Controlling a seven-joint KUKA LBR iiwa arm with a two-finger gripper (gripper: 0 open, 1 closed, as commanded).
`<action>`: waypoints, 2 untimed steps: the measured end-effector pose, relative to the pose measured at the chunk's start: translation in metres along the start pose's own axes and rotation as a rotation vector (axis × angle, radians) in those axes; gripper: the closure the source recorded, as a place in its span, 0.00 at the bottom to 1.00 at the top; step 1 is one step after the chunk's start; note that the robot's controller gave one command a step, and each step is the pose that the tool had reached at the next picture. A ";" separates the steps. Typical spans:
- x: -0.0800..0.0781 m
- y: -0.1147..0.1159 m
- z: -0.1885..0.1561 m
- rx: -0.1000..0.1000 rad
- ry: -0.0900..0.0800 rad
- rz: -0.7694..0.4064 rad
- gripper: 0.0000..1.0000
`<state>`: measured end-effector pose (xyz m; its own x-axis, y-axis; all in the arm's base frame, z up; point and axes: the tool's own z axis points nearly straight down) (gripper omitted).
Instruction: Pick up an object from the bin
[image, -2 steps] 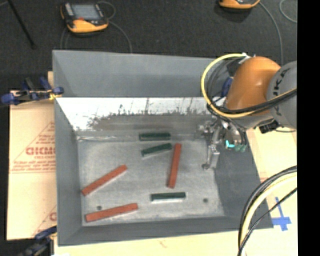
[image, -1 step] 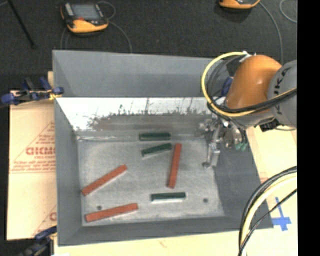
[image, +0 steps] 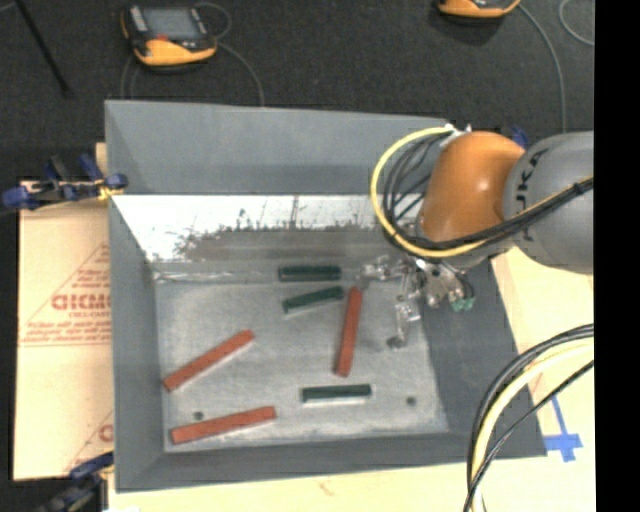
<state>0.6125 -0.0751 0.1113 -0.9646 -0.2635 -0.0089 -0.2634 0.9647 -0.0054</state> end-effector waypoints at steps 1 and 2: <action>-0.010 0.023 0.001 -0.007 0.007 -0.160 0.00; -0.015 0.035 -0.007 -0.004 0.003 -0.286 0.00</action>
Offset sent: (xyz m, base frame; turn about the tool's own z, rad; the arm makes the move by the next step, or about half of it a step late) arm 0.0031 0.0405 0.0036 -0.2934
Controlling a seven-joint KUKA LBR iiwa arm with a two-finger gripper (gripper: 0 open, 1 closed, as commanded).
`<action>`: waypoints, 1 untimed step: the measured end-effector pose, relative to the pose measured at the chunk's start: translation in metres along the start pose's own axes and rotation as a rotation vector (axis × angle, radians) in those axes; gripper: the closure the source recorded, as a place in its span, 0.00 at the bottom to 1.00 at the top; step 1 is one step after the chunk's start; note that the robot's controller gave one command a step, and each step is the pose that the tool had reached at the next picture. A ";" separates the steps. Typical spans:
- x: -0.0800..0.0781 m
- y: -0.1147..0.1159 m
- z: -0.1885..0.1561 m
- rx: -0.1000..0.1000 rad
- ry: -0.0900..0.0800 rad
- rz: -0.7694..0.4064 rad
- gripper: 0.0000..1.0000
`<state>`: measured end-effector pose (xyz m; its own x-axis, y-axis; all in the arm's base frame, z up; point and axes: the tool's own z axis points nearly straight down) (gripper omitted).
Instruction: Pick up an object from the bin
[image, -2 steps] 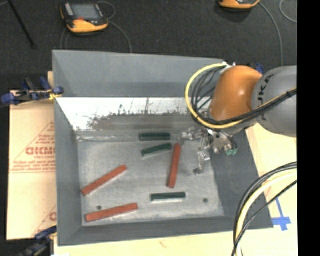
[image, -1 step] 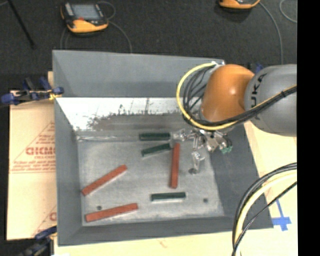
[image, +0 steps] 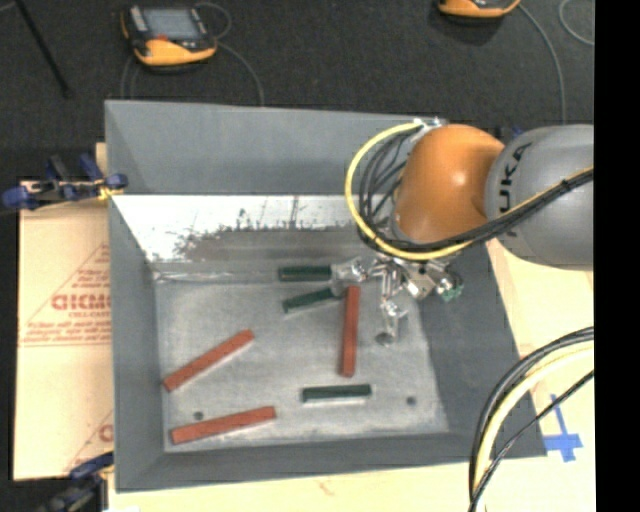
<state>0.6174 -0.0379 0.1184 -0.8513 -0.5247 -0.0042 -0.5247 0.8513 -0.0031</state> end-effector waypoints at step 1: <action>-0.034 0.026 0.042 0.001 -0.003 0.014 0.00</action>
Offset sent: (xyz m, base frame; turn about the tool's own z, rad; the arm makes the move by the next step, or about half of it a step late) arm 0.0152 0.0440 -0.0484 -0.1954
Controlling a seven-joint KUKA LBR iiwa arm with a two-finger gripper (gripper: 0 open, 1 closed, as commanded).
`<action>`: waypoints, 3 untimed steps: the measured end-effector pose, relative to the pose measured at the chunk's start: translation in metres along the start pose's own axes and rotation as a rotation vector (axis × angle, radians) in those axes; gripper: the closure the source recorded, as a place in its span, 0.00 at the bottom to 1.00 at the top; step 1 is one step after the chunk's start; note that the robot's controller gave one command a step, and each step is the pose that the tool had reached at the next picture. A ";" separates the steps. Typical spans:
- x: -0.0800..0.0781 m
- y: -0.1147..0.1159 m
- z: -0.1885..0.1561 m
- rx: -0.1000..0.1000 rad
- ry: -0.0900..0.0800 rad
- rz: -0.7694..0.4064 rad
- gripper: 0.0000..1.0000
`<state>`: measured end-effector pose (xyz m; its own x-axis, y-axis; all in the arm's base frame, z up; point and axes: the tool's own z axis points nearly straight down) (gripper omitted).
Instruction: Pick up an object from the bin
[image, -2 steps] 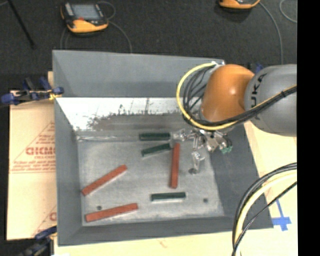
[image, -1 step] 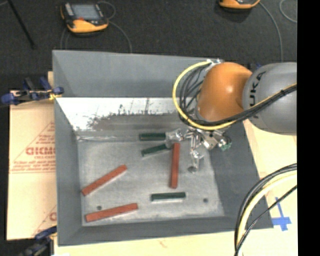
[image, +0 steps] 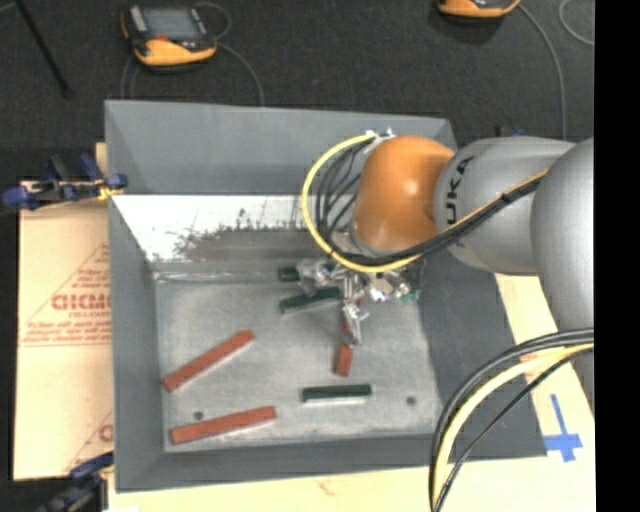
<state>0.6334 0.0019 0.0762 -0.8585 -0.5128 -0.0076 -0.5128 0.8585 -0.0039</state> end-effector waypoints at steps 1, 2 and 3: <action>-0.017 0.007 0.007 0.006 -0.009 -0.065 1.00; -0.016 0.007 0.007 0.005 -0.009 -0.074 1.00; -0.016 0.007 0.003 0.003 -0.005 -0.078 1.00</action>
Offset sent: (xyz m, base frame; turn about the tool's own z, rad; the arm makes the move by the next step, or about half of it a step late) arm 0.0000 0.0000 0.0000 0.0000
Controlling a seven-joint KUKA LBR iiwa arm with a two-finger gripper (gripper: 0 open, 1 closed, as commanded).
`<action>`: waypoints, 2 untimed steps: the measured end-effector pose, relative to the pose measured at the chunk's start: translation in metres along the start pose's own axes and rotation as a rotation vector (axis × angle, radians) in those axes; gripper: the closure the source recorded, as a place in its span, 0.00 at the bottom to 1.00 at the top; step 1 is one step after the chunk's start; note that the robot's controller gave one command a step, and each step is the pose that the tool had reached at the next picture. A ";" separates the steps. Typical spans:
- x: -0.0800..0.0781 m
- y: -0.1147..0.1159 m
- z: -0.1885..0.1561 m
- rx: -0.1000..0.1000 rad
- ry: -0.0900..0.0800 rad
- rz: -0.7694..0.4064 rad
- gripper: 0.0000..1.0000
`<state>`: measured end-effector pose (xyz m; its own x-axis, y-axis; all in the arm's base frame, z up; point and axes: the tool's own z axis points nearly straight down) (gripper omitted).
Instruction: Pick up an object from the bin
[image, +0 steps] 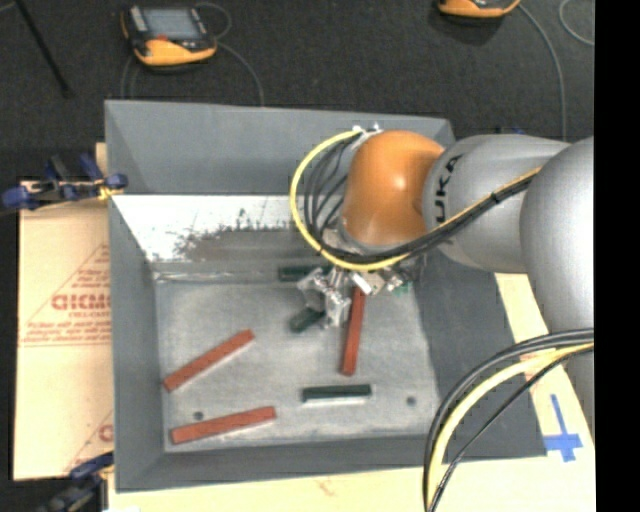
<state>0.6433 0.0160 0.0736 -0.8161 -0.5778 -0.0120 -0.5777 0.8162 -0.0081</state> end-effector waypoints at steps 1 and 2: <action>0.001 0.000 -0.013 -0.005 0.009 0.002 1.00; 0.000 0.000 -0.027 -0.004 0.007 0.003 1.00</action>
Offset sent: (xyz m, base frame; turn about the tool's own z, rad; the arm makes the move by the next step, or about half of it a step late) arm 0.0000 0.0000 0.0258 0.0000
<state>0.6429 0.0155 0.1010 -0.8177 -0.5756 -0.0049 -0.5756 0.8177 -0.0039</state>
